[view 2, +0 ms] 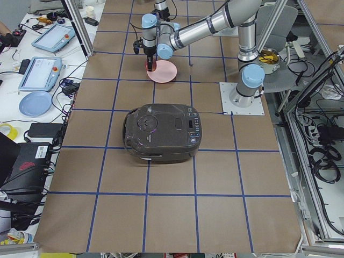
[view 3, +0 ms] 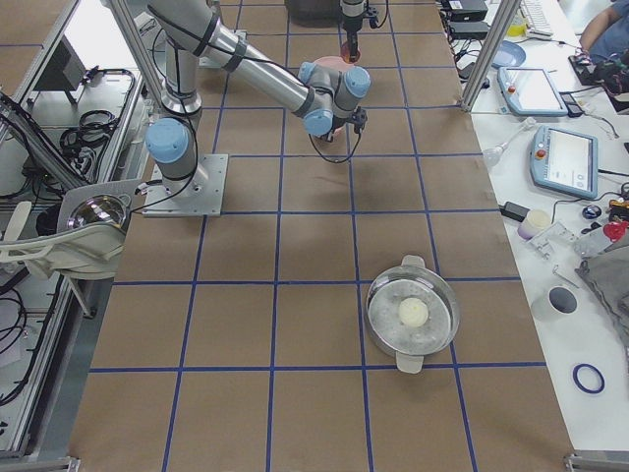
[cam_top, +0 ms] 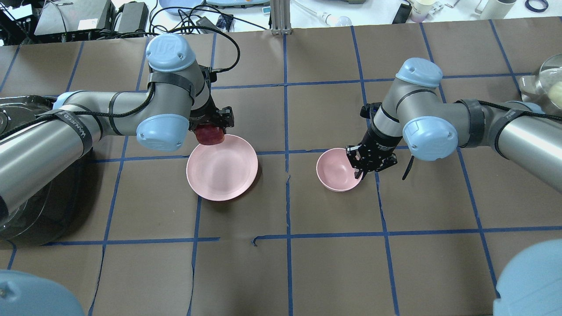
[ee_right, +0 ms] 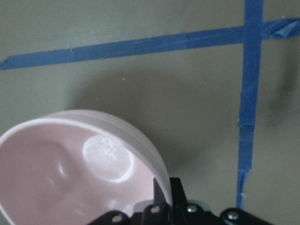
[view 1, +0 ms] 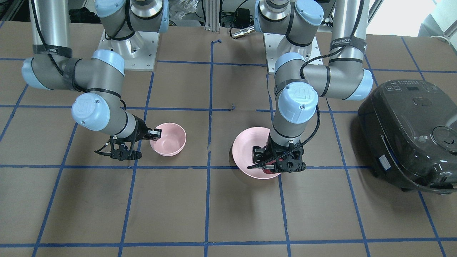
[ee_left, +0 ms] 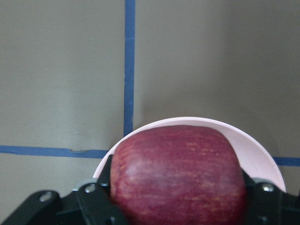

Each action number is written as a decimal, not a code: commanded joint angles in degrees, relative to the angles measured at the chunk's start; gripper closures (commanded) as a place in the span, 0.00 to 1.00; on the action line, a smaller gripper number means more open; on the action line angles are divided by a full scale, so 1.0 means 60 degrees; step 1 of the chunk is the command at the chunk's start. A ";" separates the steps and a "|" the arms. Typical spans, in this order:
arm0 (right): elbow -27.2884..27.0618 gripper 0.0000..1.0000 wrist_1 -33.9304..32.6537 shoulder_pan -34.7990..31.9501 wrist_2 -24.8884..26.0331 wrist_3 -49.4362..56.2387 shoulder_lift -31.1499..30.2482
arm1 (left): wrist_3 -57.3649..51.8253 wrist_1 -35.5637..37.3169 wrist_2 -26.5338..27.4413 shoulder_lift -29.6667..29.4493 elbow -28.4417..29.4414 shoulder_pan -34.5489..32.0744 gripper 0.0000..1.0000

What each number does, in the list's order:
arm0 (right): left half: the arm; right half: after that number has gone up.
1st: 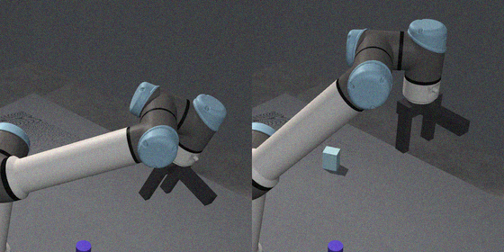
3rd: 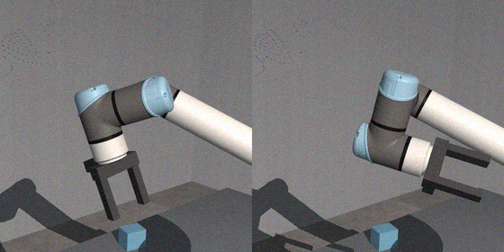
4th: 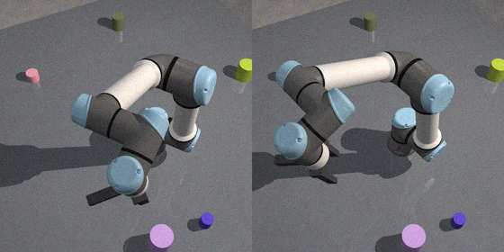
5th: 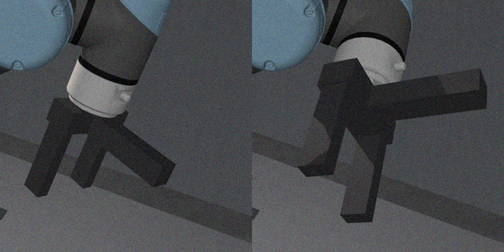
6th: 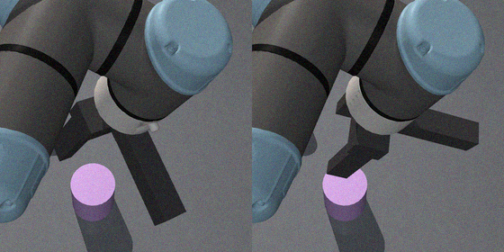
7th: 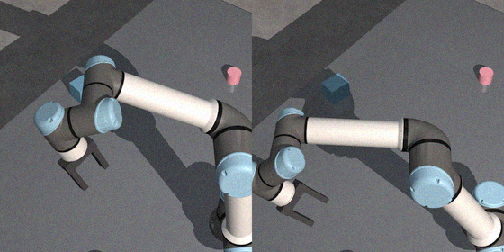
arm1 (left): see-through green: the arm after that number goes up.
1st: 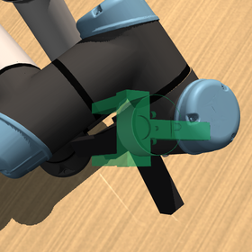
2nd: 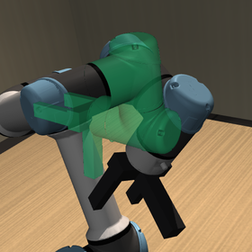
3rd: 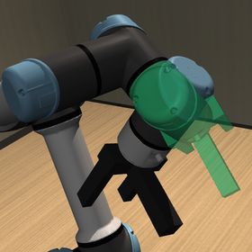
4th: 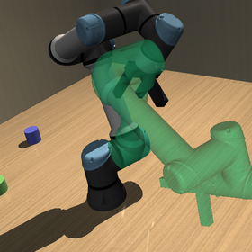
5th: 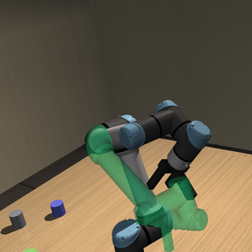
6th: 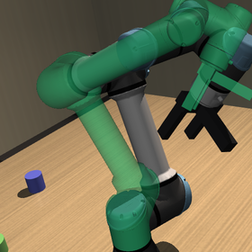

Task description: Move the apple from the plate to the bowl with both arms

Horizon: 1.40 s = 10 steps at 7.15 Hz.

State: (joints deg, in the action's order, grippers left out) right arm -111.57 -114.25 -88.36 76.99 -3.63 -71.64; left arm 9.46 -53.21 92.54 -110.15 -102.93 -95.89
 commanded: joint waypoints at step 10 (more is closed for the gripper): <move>0.3110 0.00 0.2533 0.1672 0.1771 0.0691 -0.2004 | 0.5363 0.0824 -0.0482 -0.0272 0.0280 -0.4275 1.00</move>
State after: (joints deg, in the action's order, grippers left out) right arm -94.19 -99.19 -80.66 86.42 -0.66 -82.86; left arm 37.24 -49.91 89.71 -110.56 -101.24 -118.22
